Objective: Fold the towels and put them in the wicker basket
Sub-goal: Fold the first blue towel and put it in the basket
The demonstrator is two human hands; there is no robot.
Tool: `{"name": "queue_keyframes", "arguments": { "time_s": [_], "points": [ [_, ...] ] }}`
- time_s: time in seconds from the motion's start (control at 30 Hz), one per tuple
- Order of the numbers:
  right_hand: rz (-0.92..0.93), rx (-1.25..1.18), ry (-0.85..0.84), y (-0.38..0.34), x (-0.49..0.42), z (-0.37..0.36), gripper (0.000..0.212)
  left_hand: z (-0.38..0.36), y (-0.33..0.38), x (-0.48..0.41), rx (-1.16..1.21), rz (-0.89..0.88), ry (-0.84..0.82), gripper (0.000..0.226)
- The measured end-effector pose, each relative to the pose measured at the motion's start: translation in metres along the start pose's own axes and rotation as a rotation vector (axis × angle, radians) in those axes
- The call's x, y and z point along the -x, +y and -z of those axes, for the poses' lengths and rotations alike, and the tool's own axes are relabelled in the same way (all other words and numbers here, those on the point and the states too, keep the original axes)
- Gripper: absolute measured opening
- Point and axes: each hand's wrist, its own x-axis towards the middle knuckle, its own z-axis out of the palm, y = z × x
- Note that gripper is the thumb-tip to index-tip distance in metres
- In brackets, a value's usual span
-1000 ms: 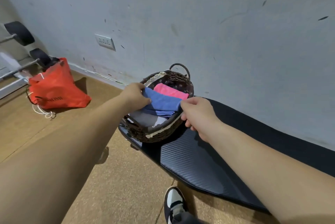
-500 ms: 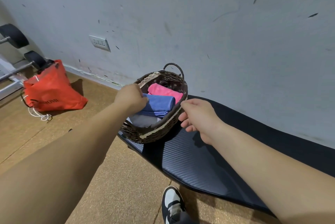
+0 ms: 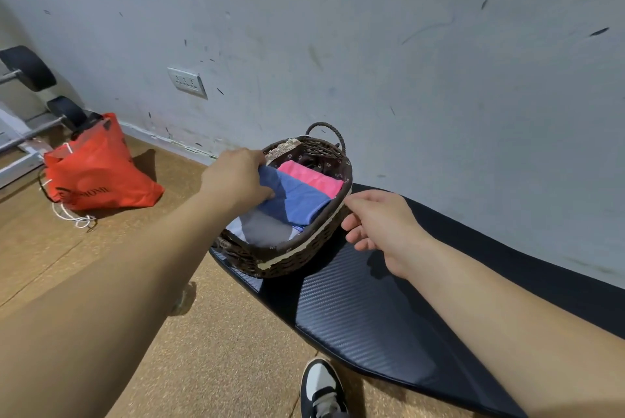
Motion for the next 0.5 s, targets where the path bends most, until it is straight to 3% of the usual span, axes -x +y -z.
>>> {"name": "queue_keyframes", "arguments": {
  "time_s": [0.07,0.2,0.27,0.4,0.5],
  "points": [
    [-0.004,-0.017,-0.006,0.001,-0.002,0.002,0.017,0.000,0.000,-0.003,0.021,0.002,-0.036,0.044],
    [-0.017,-0.047,-0.019,0.002,-0.006,0.005,0.016,0.012,0.001,-0.017,0.560,0.088,-0.146,0.047],
    [-0.026,-0.054,-0.022,0.002,-0.008,0.008,0.016,0.009,0.002,-0.023,0.672,0.107,-0.164,0.047],
    [-0.029,-0.045,-0.024,0.000,-0.009,0.016,0.015,-0.015,-0.001,-0.037,0.665,0.166,-0.104,0.051],
    [-0.026,-0.034,-0.016,0.000,-0.011,0.023,0.015,-0.031,-0.002,-0.043,0.487,0.178,-0.105,0.058]
  ]
}}
